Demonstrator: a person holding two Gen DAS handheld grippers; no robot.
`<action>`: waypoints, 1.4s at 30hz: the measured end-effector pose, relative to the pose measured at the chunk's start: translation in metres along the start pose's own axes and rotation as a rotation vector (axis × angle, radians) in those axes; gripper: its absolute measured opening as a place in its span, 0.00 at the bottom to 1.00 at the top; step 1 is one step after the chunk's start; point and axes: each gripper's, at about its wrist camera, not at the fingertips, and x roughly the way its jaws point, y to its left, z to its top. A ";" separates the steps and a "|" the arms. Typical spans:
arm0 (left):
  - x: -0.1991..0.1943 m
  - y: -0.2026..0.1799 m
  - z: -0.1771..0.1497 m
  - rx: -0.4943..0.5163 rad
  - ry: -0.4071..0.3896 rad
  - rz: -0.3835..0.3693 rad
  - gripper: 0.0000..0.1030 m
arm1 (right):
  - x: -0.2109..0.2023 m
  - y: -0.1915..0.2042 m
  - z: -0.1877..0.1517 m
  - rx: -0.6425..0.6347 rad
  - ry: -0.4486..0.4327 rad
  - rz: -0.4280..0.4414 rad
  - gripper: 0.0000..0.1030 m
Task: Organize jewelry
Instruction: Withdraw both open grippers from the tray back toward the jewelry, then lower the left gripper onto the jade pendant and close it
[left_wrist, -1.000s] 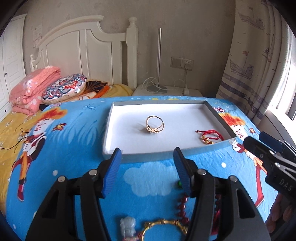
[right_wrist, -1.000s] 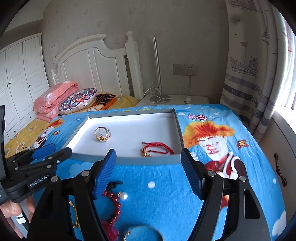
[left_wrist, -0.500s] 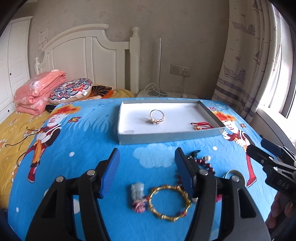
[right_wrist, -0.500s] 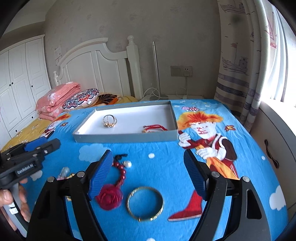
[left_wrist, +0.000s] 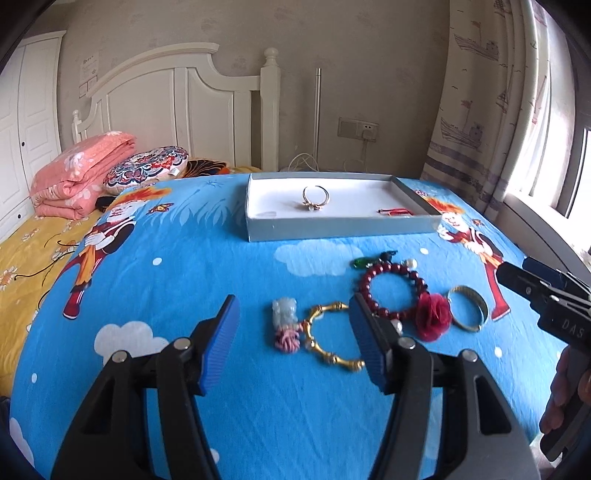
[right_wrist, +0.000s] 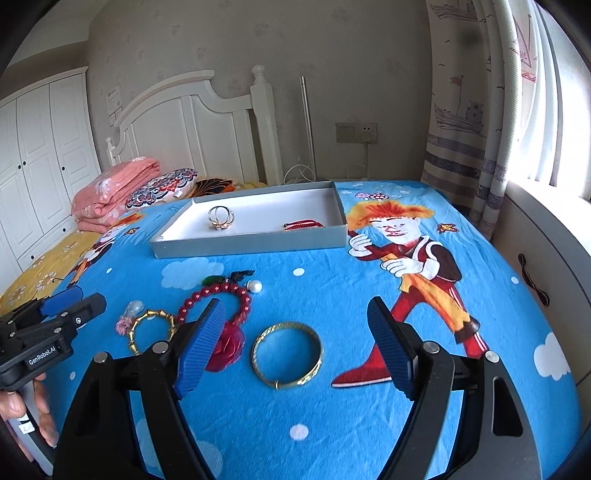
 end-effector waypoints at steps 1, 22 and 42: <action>0.000 0.000 -0.001 -0.001 0.003 0.000 0.58 | -0.001 0.001 -0.001 0.002 0.001 0.004 0.73; 0.031 0.015 -0.010 -0.041 0.118 0.038 0.38 | 0.005 0.001 -0.015 0.014 0.031 0.008 0.73; 0.070 0.018 0.010 -0.075 0.247 0.020 0.34 | 0.009 0.002 -0.016 0.005 0.043 0.015 0.74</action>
